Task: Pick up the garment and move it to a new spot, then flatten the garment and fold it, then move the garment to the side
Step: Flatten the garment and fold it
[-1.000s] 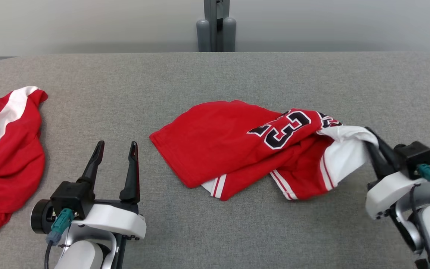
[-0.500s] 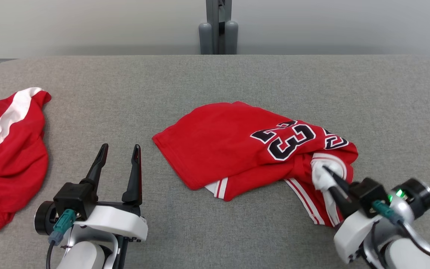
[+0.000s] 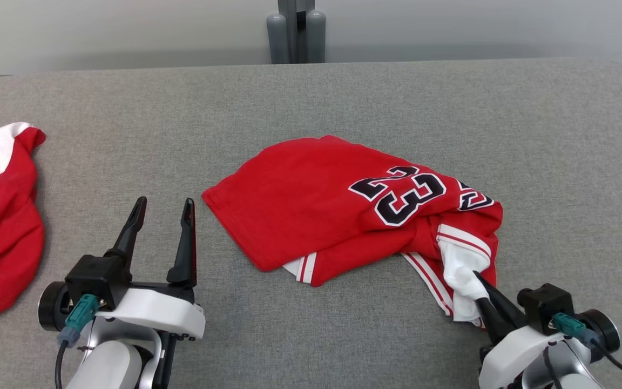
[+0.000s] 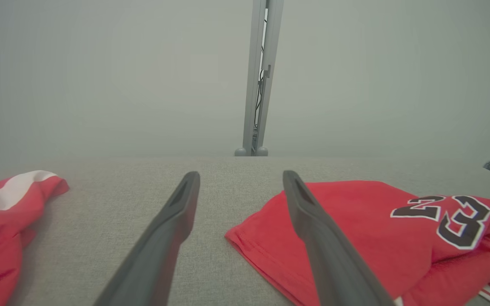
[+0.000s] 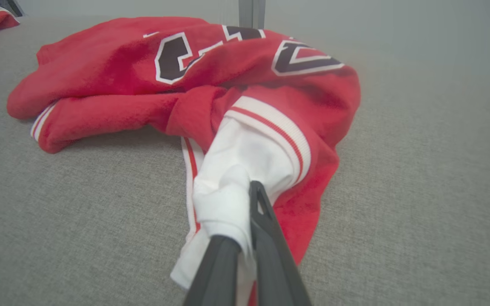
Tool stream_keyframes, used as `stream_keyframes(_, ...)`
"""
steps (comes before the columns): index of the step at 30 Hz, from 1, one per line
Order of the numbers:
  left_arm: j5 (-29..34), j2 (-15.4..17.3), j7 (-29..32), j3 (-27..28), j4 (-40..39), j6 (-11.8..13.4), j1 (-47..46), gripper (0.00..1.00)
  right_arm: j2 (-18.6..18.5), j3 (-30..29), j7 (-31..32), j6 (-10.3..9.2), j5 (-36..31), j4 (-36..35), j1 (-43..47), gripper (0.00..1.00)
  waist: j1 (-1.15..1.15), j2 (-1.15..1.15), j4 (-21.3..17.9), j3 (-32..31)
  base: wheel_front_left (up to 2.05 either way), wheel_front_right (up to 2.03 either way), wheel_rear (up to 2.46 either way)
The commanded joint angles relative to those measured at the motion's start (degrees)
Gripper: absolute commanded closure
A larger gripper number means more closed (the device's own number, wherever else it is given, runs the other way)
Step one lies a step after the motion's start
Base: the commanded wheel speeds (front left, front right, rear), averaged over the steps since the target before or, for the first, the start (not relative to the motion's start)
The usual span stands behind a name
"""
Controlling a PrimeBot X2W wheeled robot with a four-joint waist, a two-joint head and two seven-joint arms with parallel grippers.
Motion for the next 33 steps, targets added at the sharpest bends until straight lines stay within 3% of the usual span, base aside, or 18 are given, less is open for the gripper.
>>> stream_keyframes(1, 0.26, 0.67, -0.04, 0.36, -0.17, 0.57, -1.24, 0.00, 0.54, -0.76, -0.81, 0.00, 1.17, -0.11, -0.35, 0.00, 0.00, 0.00, -0.13, 0.14, 0.00, 0.00, 0.00)
stream_keyframes(8, 0.29, 1.35, -0.48, 1.55, -0.67, 1.83, -0.42, 0.00, 0.56, -8.90, -2.58, 0.01, 1.06, -3.65, 1.61, 0.00, 0.00, 0.00, -0.81, 0.00, 0.00, 0.00, 0.00)
stream_keyframes(24, 1.37, 3.29, -0.57, 3.71, -3.10, 5.42, 1.12, 0.00, 3.33, -21.27, -3.51, 0.01, -3.48, -21.80, -0.44, 0.00, 0.00, 0.00, -2.91, -0.86, 0.00, 0.00, 0.00)
stream_keyframes(33, 2.55, 4.21, 0.36, 2.78, -5.12, 7.54, 4.07, 0.00, 4.72, -16.89, -2.91, 0.01, -2.77, -23.09, 2.12, 0.00, 0.00, 0.00, -3.05, -3.17, 0.00, 0.00, 0.00)
